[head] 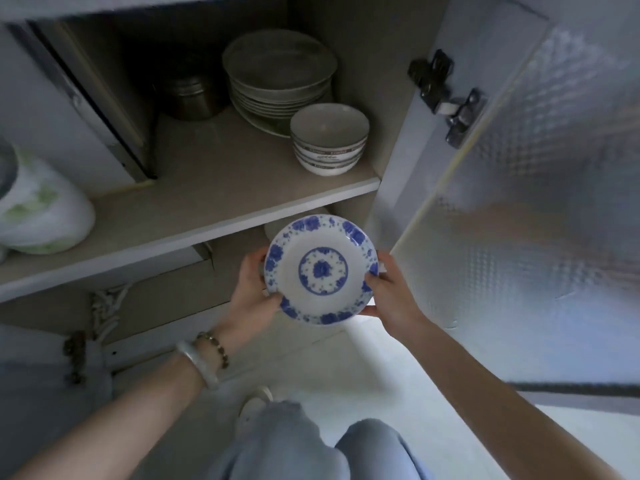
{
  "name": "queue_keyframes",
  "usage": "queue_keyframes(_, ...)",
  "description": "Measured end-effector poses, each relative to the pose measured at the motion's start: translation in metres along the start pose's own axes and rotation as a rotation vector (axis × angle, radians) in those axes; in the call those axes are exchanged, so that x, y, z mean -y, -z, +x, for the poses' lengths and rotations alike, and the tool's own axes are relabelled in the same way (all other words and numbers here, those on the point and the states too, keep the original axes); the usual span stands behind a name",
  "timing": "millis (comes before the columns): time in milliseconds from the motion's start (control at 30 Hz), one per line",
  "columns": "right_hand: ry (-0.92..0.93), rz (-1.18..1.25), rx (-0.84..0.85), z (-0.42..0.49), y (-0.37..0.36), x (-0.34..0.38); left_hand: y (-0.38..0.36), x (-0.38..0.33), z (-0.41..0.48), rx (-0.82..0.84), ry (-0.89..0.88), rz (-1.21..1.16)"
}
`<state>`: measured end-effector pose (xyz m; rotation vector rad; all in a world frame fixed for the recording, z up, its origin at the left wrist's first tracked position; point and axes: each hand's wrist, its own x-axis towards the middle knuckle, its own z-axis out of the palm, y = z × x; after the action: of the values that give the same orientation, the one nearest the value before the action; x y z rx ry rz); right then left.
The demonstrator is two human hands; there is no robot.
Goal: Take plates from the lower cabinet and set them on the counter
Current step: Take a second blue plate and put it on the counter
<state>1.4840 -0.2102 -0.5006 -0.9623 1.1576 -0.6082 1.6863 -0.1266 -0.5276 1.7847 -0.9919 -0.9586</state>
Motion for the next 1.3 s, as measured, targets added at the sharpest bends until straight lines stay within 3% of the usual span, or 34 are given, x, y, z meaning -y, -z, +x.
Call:
queue_keyframes(300,-0.133,0.082,-0.048,-0.138,0.005,0.122,0.036,-0.171,-0.101,-0.028,0.129,0.044)
queue_keyframes(600,-0.232,0.07,-0.183,-0.27,0.018,0.253,0.069,-0.336,-0.169,0.117,0.035,0.109)
queue_keyframes(800,-0.145,0.125,-0.193,-0.323,0.031,0.331,0.092,-0.413,-0.18,0.231,-0.011,0.016)
queue_keyframes(967,0.03,0.157,-0.265,-0.347,0.038,0.388,0.103,-0.479,-0.159,0.334,-0.119,-0.074)
queue_keyframes(1133,0.153,0.166,-0.372,-0.367,0.049,0.425,0.1,-0.543,-0.135,0.504,-0.263,-0.108)
queue_keyframes(1300,0.238,0.257,-0.505,-0.396,0.072,0.436,0.074,-0.59,-0.125,0.713,-0.267,-0.137)
